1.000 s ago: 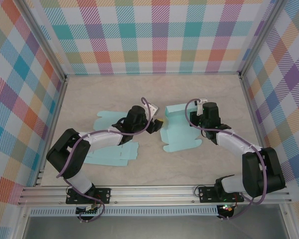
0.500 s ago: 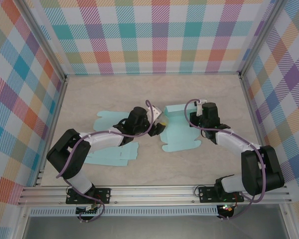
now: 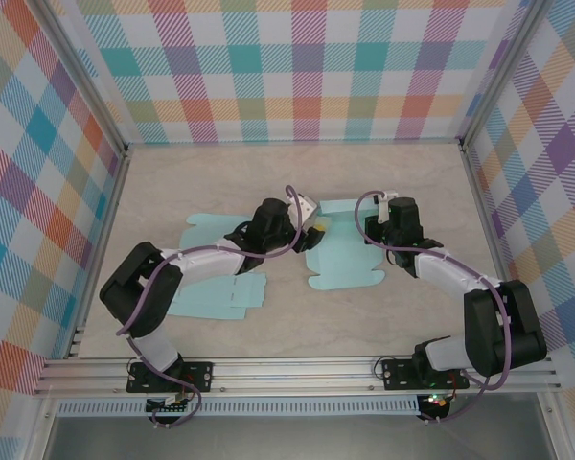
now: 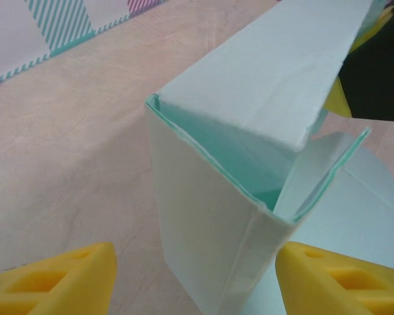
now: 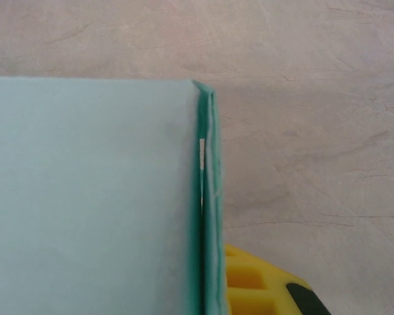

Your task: Fold the paper box

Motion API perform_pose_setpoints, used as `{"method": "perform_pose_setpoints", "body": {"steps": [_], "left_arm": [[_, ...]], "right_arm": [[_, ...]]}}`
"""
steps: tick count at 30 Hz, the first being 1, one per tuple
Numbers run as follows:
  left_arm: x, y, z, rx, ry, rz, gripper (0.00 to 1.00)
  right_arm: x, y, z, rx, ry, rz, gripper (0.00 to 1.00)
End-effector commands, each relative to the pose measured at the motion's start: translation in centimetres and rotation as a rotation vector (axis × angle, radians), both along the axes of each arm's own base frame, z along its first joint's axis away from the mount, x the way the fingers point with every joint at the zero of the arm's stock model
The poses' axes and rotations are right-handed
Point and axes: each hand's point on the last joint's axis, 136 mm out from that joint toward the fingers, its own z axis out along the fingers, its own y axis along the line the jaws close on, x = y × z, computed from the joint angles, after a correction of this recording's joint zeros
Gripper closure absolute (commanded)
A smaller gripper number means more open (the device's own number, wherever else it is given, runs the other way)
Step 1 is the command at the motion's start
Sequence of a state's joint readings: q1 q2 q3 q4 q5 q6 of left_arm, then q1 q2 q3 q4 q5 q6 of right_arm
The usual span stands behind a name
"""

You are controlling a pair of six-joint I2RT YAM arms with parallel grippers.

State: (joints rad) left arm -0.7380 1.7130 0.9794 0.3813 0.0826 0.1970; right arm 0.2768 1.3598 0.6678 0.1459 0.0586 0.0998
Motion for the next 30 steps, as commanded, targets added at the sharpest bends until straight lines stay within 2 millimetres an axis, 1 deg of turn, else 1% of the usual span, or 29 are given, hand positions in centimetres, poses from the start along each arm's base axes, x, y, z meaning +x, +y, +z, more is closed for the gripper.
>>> {"method": "perform_pose_setpoints", "body": {"steps": [1,5,12,14,19,23,25,30], "left_arm": [[1.0,-1.0,1.8,-0.021,-0.079,0.032,0.35],[1.7,-0.8,2.0,0.003,-0.129,0.107,0.38],[3.1,0.7,2.6,0.019,-0.197,0.286,0.61],[3.4,0.8,2.7,0.014,-0.199,0.309,0.64],[3.9,1.3,2.8,0.02,-0.22,0.396,0.66],[4.5,2.0,2.8,0.009,-0.22,0.479,0.71],[4.7,2.2,3.0,-0.008,-0.218,0.512,0.75],[4.9,2.8,3.3,-0.035,-0.209,0.564,0.76]], "right_arm": [[0.5,0.8,1.6,0.025,-0.043,0.027,1.0],[0.3,0.9,1.7,0.036,-0.043,0.029,1.0],[-0.3,1.1,2.3,0.078,-0.043,0.018,1.0],[-0.7,1.3,2.4,0.093,-0.039,0.019,1.0],[-1.5,2.0,2.6,0.128,-0.018,0.015,1.0],[-2.3,2.9,2.9,0.149,-0.005,0.025,1.0],[-2.6,2.9,2.8,0.147,0.005,0.001,1.0],[-3.1,3.0,2.4,0.128,0.036,-0.052,1.0]]}}
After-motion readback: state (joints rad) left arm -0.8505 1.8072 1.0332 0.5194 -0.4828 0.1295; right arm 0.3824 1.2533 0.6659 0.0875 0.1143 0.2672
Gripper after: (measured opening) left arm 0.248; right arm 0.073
